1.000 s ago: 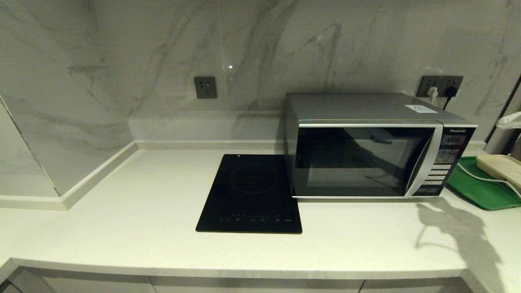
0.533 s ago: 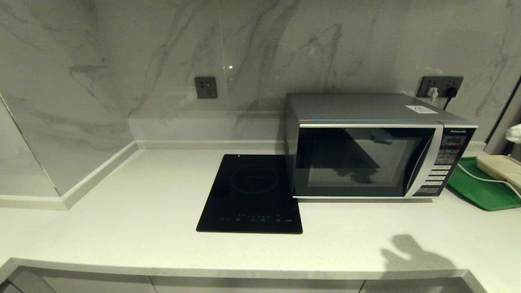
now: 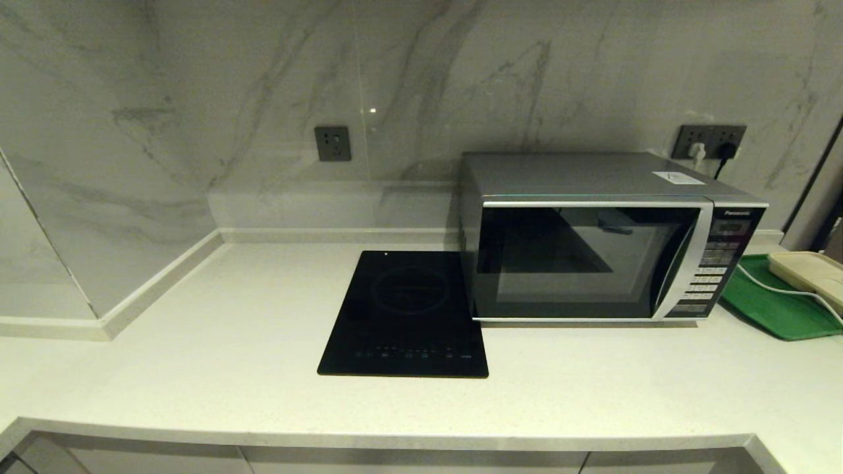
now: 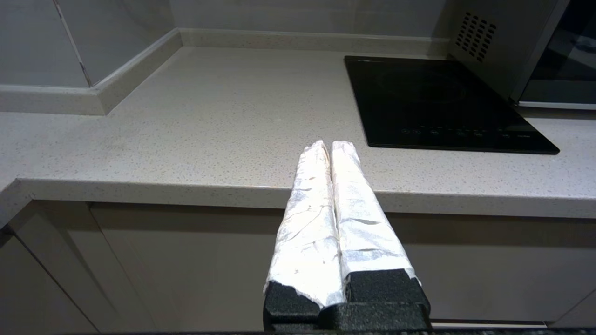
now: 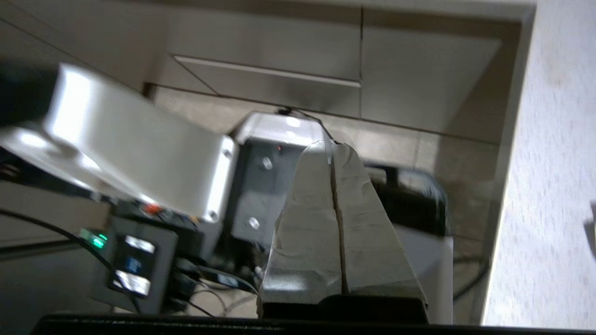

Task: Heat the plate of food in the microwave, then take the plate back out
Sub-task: Open the microwave oven

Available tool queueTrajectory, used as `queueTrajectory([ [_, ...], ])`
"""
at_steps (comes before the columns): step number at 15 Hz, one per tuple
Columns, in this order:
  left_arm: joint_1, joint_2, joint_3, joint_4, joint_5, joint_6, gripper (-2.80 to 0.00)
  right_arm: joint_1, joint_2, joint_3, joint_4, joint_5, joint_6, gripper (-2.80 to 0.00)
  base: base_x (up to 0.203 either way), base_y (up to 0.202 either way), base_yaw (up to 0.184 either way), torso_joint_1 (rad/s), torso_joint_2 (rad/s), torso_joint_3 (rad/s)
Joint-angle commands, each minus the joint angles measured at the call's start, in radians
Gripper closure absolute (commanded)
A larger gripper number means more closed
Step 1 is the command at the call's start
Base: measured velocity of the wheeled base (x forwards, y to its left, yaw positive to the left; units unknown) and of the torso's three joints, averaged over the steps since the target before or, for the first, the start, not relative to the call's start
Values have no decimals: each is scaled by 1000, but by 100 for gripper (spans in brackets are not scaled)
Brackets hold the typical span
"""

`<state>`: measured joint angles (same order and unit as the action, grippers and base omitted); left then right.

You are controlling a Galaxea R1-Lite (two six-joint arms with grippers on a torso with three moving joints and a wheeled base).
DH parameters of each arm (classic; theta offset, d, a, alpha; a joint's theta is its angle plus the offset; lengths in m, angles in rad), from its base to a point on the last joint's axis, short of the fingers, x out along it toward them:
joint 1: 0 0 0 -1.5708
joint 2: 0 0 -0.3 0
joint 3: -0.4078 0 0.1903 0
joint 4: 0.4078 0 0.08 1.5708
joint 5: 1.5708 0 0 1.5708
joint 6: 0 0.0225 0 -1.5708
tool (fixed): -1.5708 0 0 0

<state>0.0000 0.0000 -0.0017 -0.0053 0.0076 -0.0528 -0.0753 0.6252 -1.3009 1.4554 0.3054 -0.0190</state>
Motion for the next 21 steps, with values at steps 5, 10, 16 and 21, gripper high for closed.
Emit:
queueTrajectory([
  [5,0,0,0,-1,0,-1,0,5,-340,252,75,-113,-53,0,0,0,0,0,0,0],
  [10,0,0,0,-1,0,-1,0,129,-370,341,-15,-215,-51,0,0,0,0,0,0,0],
  [16,0,0,0,-1,1,-2,0,79,-590,569,-220,-260,-34,0,0,0,0,0,0,0],
  [21,0,0,0,-1,1,-1,0,79,-624,950,-926,-297,-37,0,0,0,0,0,0,0],
])
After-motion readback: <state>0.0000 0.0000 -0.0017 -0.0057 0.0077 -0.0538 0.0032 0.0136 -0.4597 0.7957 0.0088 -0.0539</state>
